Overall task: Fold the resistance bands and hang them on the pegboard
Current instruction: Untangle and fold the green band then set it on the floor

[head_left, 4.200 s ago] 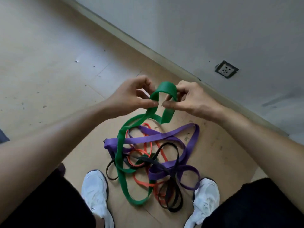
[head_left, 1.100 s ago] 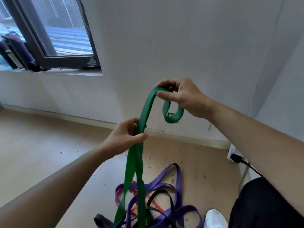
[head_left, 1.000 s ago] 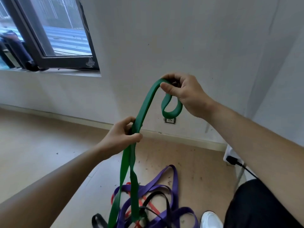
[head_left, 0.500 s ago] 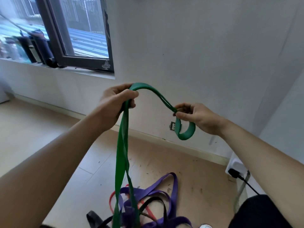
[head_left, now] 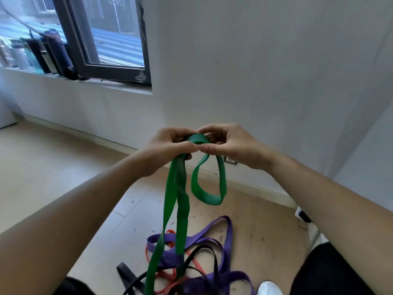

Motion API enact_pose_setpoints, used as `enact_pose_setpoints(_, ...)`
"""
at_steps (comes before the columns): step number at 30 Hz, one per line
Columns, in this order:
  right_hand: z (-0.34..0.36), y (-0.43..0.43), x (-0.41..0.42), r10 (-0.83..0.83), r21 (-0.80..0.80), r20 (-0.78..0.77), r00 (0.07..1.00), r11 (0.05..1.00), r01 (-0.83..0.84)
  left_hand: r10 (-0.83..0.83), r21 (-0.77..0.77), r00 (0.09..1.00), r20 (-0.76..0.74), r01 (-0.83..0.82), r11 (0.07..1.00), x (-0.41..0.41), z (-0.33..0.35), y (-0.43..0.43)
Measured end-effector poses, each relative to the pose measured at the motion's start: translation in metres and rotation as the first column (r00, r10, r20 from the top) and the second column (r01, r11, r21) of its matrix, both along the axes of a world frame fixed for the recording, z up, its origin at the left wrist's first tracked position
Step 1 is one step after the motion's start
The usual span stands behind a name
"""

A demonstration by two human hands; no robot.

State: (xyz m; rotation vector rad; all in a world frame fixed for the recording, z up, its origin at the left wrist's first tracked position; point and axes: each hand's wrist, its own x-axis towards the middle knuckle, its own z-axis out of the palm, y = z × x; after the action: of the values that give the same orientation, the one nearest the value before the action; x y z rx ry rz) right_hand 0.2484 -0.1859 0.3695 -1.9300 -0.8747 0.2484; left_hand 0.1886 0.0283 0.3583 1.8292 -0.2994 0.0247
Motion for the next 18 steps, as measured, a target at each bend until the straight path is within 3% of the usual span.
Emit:
enact_pose_setpoints(7,0.004,-0.006,0.002,0.015,-0.065,0.065,0.998,0.998,-0.011,0.031,0.26,0.997,0.064,-0.047,0.964,0.003,-0.012,0.002)
enact_pose_setpoints(18,0.029,-0.033,0.012,-0.155,0.328,-0.016,0.988,0.932,0.151,0.019,0.33,0.996,0.091,-0.048,0.943,0.009,-0.051,-0.021)
